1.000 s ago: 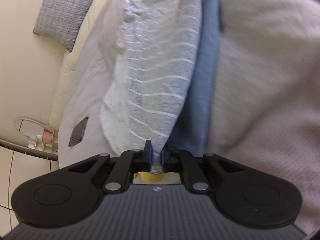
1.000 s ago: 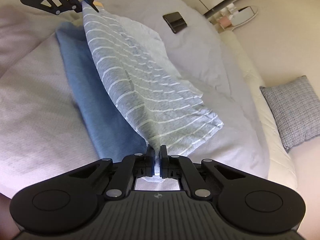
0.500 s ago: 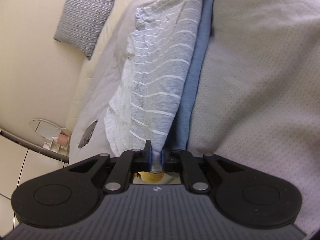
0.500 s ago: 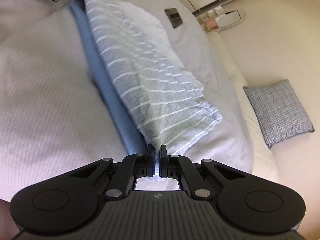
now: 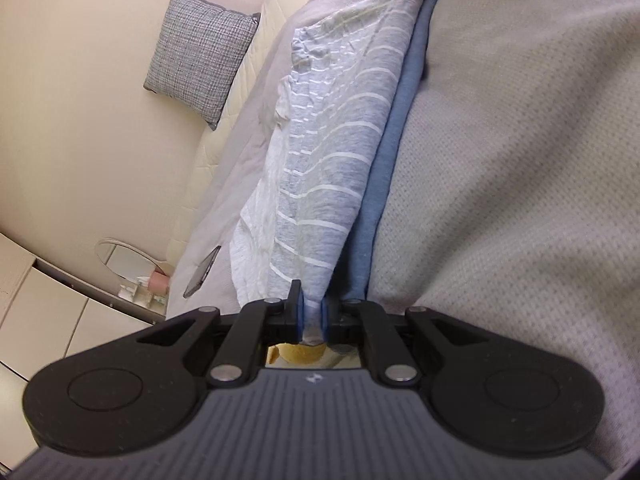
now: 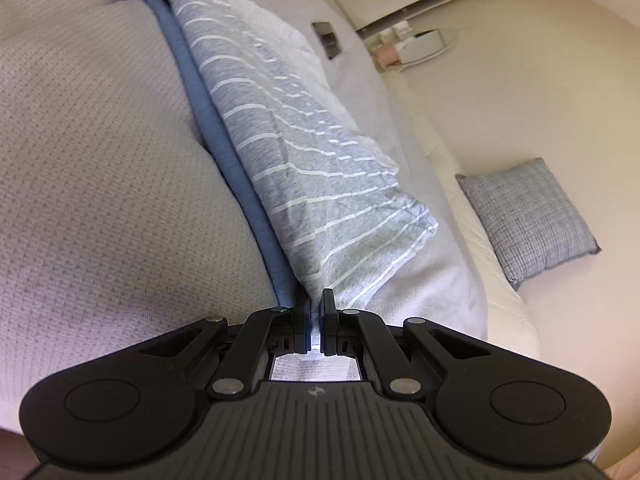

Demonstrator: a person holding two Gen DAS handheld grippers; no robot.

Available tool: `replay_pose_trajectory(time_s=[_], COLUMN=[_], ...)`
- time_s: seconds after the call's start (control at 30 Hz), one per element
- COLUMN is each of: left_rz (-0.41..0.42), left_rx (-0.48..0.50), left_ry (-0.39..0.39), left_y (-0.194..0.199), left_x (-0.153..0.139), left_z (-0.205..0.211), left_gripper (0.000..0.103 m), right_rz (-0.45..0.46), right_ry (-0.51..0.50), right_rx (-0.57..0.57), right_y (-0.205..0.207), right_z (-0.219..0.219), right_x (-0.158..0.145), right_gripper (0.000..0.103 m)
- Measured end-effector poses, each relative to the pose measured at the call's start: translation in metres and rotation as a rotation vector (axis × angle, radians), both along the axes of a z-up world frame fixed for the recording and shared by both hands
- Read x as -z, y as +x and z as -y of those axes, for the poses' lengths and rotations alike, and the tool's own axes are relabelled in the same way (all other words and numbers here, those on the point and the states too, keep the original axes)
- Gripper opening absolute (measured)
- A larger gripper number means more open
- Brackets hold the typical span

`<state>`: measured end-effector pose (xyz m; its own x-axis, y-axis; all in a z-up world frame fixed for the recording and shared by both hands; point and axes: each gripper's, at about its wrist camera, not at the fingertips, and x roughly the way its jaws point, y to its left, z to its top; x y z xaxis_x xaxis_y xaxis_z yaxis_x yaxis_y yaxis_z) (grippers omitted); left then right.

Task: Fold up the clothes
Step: 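Lift the folded shirt with both grippers and lay it onto the blue garment, then open both grippers and pull them back from the shirt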

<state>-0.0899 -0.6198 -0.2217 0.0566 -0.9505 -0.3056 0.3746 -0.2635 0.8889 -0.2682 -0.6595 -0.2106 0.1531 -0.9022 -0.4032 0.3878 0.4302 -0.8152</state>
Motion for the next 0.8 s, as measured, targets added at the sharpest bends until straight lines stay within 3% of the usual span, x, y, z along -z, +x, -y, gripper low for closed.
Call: replay_pose_trajectory(time_s=[0.23, 0.4, 0.5, 0.6, 0.67, 0.8], left_rz=[-0.046, -0.188, -0.27, -0.382, -0.491, -0.737], left_rx=[-0.024, -0.075, -0.115, -0.174, -0.226, -0.338], left_ry=[-0.006, 0.014, 0.019, 0.025, 0.034, 0.037], left_y=[0.001, 0.01, 0.014, 0.018, 0.022, 0.03], left_x=[-0.003, -0.018, -0.031, -0.047, -0.058, -0.078], left_z=[0.001, -0.005, -0.014, -0.032, -0.045, -0.074], left_gripper=[0.009, 0.015, 0.026, 0.035, 0.057, 0.091], right_rz=[0.036, 0.13, 0.204, 0.277, 0.348, 0.534], right_ry=[-0.037, -0.023, -0.006, 0.01, 0.033, 0.111], right_rx=[0.025, 0.076, 0.114, 0.151, 0.182, 0.233], right_y=[0.001, -0.006, -0.012, -0.017, -0.022, -0.028], right_z=[0.0, -0.013, -0.022, -0.032, -0.042, -0.068], right_x=[0.008, -0.002, -0.01, -0.017, -0.025, -0.046], right_gripper=[0.005, 0.005, 0.008, 0.018, 0.034, 0.041])
